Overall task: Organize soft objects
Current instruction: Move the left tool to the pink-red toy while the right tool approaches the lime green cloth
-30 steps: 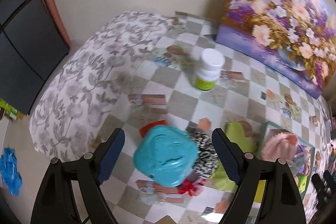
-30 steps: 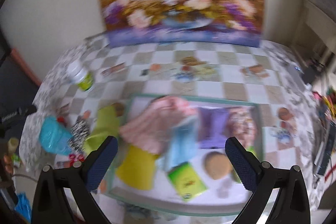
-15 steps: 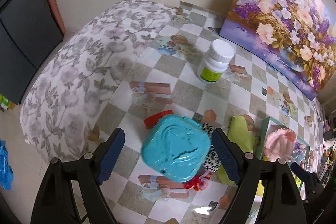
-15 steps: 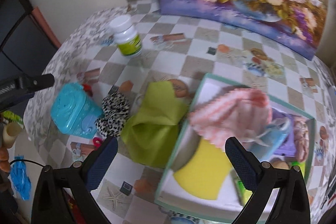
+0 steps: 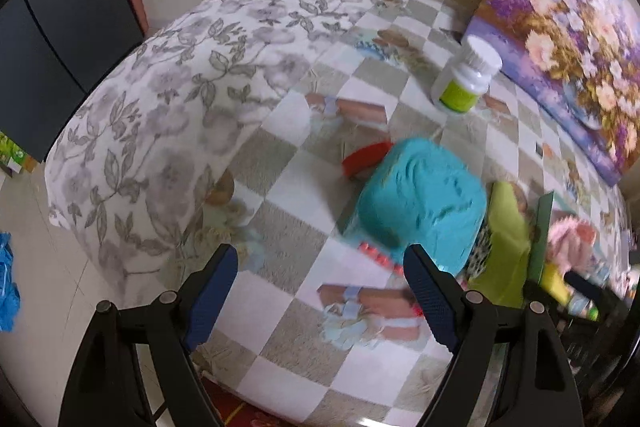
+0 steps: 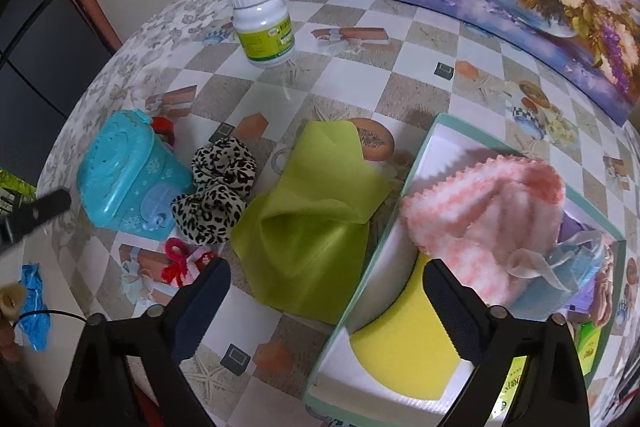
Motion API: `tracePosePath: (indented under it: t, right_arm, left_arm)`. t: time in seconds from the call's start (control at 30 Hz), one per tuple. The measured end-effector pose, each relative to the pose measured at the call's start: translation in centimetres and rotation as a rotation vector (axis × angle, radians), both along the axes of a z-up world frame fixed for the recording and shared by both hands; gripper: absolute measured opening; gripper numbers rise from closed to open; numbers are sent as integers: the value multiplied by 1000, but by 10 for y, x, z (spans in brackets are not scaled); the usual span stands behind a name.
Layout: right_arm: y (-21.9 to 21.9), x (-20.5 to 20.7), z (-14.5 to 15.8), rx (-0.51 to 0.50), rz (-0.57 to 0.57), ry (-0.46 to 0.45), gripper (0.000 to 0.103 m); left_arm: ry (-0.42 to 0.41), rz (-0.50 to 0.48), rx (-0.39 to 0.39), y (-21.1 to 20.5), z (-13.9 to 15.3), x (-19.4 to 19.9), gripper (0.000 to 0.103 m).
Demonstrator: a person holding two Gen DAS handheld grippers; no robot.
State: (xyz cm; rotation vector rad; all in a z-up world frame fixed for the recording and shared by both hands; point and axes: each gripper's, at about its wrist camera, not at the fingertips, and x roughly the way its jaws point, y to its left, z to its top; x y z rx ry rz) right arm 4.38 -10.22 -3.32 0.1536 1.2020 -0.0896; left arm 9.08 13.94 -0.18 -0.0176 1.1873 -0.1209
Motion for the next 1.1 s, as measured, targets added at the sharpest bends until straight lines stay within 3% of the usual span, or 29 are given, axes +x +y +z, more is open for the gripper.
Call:
tracePosePath:
  t: [0.1, 0.37, 0.73, 1.1]
  right_arm:
    - [-2, 1, -1, 5, 12, -1, 90]
    - [-6, 8, -2, 4, 41, -7, 86]
    - [-9, 15, -1, 22, 51, -14, 85]
    - [-14, 18, -3, 52, 40, -12, 85]
  left_arm:
    - [19, -31, -23, 1, -13, -8, 85]
    - [40, -115, -7, -13, -39, -21, 85]
    - [9, -259, -23, -50, -38, -37, 85]
    - [52, -331, -16, -79, -56, -42, 85]
